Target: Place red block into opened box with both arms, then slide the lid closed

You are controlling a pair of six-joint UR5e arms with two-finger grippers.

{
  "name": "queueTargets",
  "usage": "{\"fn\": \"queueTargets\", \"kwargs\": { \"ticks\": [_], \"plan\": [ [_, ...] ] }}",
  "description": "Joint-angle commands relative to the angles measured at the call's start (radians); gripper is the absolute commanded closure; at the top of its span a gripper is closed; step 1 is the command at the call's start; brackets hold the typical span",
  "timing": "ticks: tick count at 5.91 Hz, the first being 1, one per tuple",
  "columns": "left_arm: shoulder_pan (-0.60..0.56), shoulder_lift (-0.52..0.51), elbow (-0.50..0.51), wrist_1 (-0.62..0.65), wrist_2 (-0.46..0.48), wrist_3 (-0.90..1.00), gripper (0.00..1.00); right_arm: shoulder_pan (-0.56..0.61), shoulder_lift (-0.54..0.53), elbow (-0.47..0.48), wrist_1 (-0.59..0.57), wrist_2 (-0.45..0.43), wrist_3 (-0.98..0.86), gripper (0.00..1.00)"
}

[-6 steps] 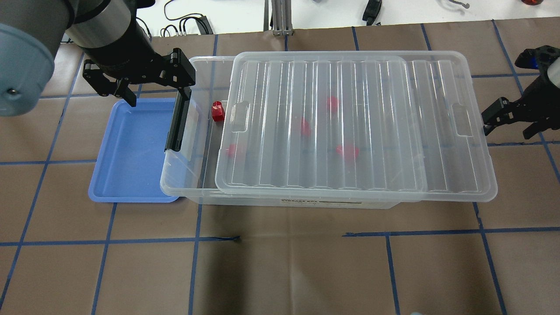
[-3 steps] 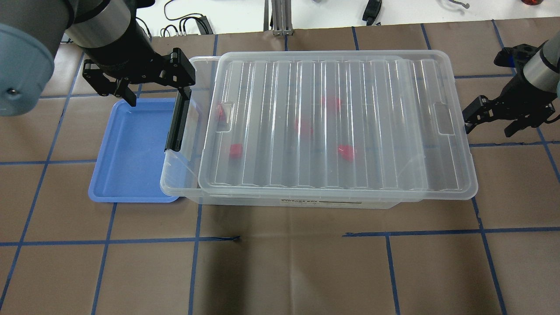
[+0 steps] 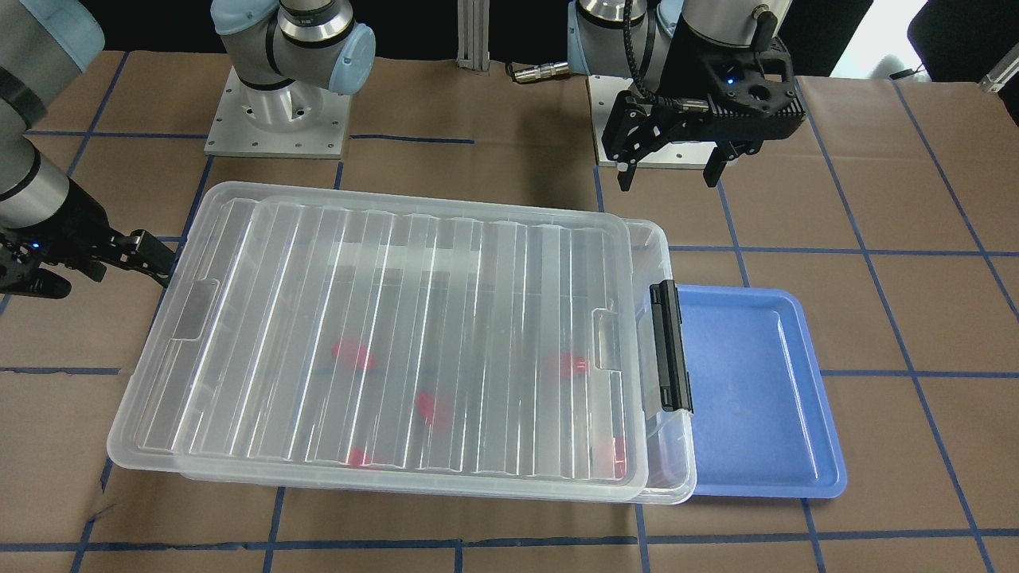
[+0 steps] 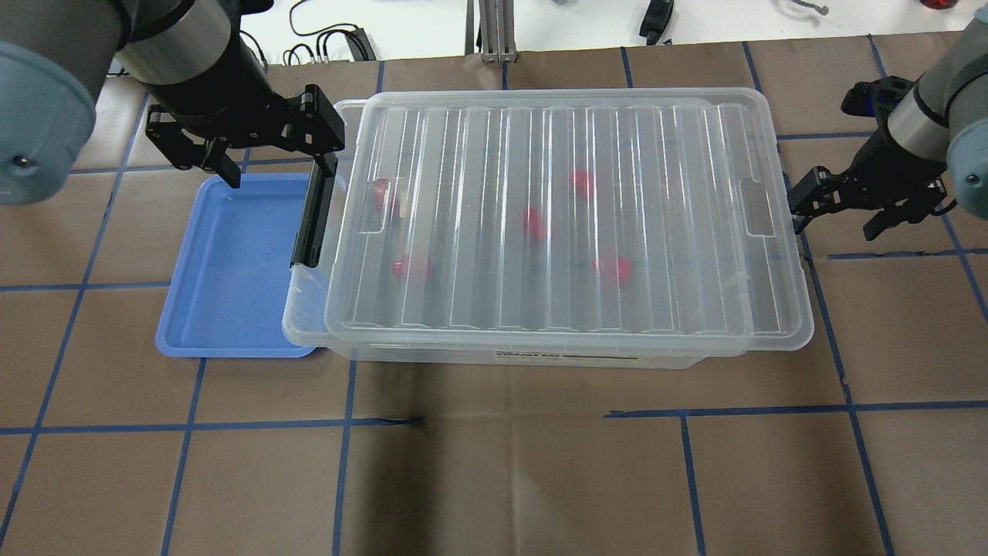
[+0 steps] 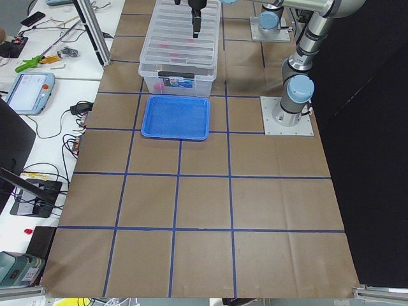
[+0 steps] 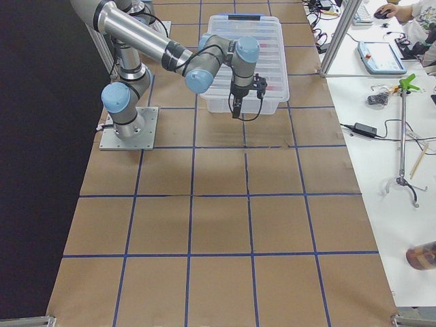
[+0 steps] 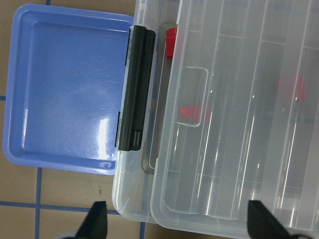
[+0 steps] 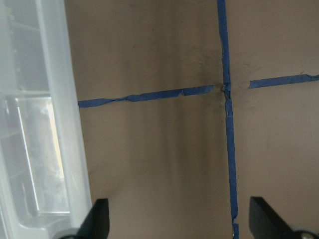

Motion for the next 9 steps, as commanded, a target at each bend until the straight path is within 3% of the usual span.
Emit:
{"fn": "queueTargets", "kwargs": {
  "ticks": [1, 4, 6, 9],
  "plan": [
    [0.002, 0.0, 0.0, 0.001, 0.0, 0.0, 0.02, 0.014, 0.0, 0.005, 0.001, 0.05, 0.018, 0.0],
    [0.002, 0.0, 0.0, 0.009, 0.0, 0.0, 0.02, 0.026, 0.0, 0.022, -0.007, 0.053, 0.03, 0.0],
    [0.002, 0.0, 0.0, 0.009, 0.0, 0.0, 0.02, 0.037, -0.032, -0.07, 0.01, 0.018, 0.03, 0.0],
    [0.002, -0.002, 0.0, 0.009, 0.0, 0.002, 0.02, 0.202, -0.151, -0.152, 0.154, -0.008, 0.158, 0.0]
  ]
}}
